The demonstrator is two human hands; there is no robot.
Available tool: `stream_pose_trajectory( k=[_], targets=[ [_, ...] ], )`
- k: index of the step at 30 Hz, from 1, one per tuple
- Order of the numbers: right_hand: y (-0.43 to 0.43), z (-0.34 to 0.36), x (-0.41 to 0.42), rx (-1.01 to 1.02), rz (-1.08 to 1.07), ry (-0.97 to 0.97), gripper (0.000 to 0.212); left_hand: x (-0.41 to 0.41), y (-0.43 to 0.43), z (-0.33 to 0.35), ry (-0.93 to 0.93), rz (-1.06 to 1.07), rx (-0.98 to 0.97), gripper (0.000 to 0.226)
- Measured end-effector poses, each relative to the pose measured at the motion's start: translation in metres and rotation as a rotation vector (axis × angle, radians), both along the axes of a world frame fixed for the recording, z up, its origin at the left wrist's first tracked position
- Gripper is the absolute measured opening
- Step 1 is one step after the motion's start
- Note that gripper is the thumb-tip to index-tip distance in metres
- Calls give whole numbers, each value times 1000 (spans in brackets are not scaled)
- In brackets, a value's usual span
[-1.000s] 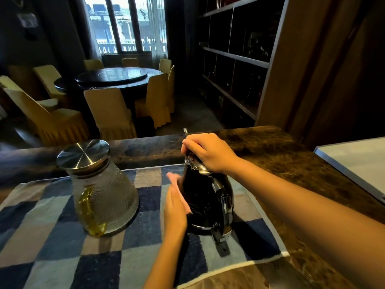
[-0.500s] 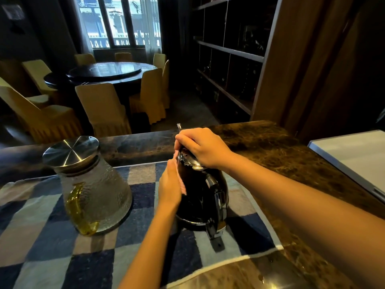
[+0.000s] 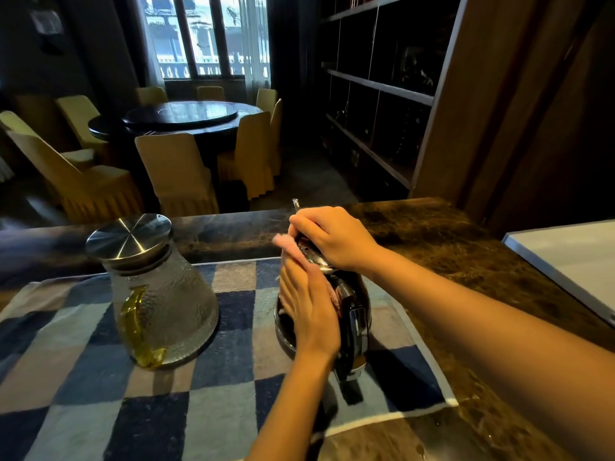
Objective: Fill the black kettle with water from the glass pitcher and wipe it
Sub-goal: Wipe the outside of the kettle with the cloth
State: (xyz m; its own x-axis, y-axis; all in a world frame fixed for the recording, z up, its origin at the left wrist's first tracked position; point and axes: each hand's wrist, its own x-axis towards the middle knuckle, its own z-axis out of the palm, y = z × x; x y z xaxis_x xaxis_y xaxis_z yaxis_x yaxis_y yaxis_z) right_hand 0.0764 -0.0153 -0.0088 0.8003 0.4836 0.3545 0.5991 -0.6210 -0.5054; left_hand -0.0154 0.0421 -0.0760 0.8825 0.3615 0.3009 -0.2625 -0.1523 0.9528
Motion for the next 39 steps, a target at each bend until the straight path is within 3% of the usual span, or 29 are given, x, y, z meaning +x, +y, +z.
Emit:
stream_pose_trajectory(
  k=[2,6,9,12,16,20,23,26,28,30,32,36,39],
  targets=[
    [1,-1,0,-12,-3,-5,39,8,6,-2,3,0,20,49],
    [1,3,-2,9,-6,1,42,-5,18,-37,150,4,101,65],
    [0,5,-5,7,-10,15,41,-33,13,-51,335,-80,116,50],
    [-1,6,-6,10,-13,18,41,-55,-3,-41,80,-114,226,62],
    [0,5,-5,7,-14,1,40,-16,5,-19,27,-161,13,86],
    [-1,2,-3,-97,-9,-89,33,24,36,-17,108,-189,-206,73],
    [-1,3,-3,-17,-14,-31,39,13,40,-30,75,-118,-143,55],
    [-2,5,-6,-29,-15,-32,38,-12,25,-67,236,-96,-46,90],
    [-3,4,-6,-81,-1,-72,33,-32,10,-70,279,-137,-118,121],
    [-3,6,-6,-35,-19,-25,36,-40,-2,-41,54,-158,-72,101],
    [-2,6,-6,-47,-13,-47,34,-22,-1,-19,-52,-211,-94,90],
    [-2,3,-3,-127,-20,-116,29,33,35,-12,-41,-287,-333,84],
    [-1,3,-4,-57,-12,-60,33,51,54,-31,104,-263,-289,83]
  ],
)
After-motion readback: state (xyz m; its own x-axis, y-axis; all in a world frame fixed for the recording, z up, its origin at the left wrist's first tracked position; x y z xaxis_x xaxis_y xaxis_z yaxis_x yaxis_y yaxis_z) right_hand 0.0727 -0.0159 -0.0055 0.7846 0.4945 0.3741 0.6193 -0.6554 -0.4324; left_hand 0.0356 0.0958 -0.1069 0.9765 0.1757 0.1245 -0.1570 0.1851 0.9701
